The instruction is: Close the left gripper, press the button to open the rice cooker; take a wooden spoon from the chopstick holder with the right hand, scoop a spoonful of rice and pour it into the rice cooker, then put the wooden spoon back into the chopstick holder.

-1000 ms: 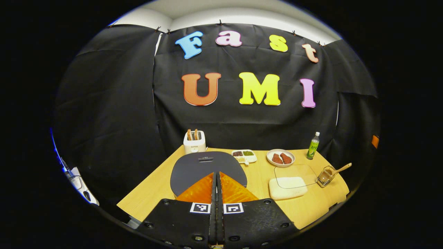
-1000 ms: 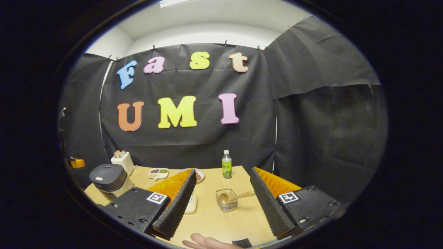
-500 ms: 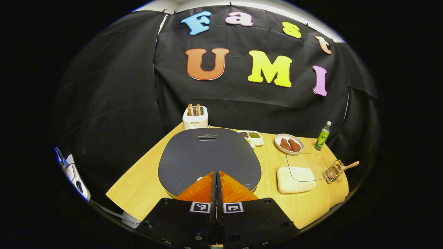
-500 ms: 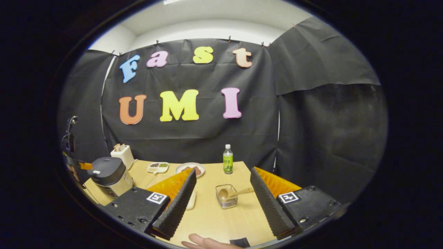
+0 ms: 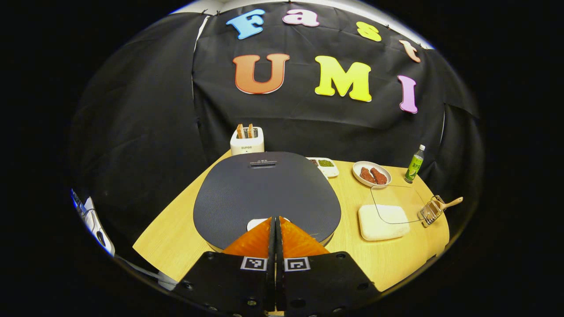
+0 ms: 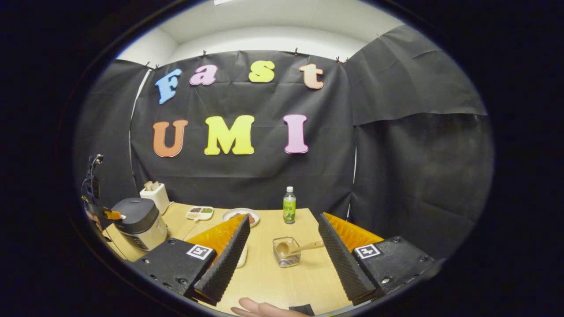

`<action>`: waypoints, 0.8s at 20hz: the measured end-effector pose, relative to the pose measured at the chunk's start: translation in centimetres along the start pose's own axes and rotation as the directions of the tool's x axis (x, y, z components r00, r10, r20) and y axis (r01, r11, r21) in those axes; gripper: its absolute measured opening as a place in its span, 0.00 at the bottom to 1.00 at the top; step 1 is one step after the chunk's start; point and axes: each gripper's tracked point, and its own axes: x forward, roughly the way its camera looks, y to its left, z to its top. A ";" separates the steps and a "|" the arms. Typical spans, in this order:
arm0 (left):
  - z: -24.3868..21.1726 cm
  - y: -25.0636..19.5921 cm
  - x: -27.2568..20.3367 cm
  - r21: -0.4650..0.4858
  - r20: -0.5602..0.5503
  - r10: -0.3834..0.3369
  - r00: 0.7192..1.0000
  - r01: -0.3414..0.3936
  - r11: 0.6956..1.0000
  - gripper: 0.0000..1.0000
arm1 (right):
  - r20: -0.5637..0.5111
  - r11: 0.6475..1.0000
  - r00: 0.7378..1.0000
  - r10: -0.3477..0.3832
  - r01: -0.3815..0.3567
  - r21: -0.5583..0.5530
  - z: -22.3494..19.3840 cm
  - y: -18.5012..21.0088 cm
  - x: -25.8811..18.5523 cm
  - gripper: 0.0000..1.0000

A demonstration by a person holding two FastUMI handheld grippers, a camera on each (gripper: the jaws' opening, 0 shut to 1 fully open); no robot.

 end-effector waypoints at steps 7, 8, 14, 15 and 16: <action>-0.6 0.1 0.0 -0.055 -0.059 -0.022 0.998 0.019 0.998 0.00 | -0.042 1.000 0.999 0.014 -0.013 0.015 -2.0 0.3 0.5 1.00; -0.6 0.0 0.2 -0.044 -0.061 -0.013 0.998 0.011 0.999 0.01 | -0.050 1.000 0.999 0.014 -0.013 0.015 -2.2 0.3 0.5 1.00; 0.1 0.1 0.1 -0.034 -0.091 0.018 0.996 -0.021 0.999 0.00 | -0.056 1.000 0.998 0.024 -0.023 0.020 -2.5 0.2 0.4 0.99; 0.7 0.2 -0.1 -0.049 -0.076 0.017 0.997 -0.021 0.999 0.00 | -0.055 1.000 0.998 0.020 -0.019 0.015 -2.6 0.1 0.4 1.00; 0.9 0.2 -0.6 -0.066 -0.072 0.012 0.997 -0.017 0.998 0.00 | -0.054 1.000 0.998 0.015 -0.015 0.012 -2.6 -0.2 0.4 0.99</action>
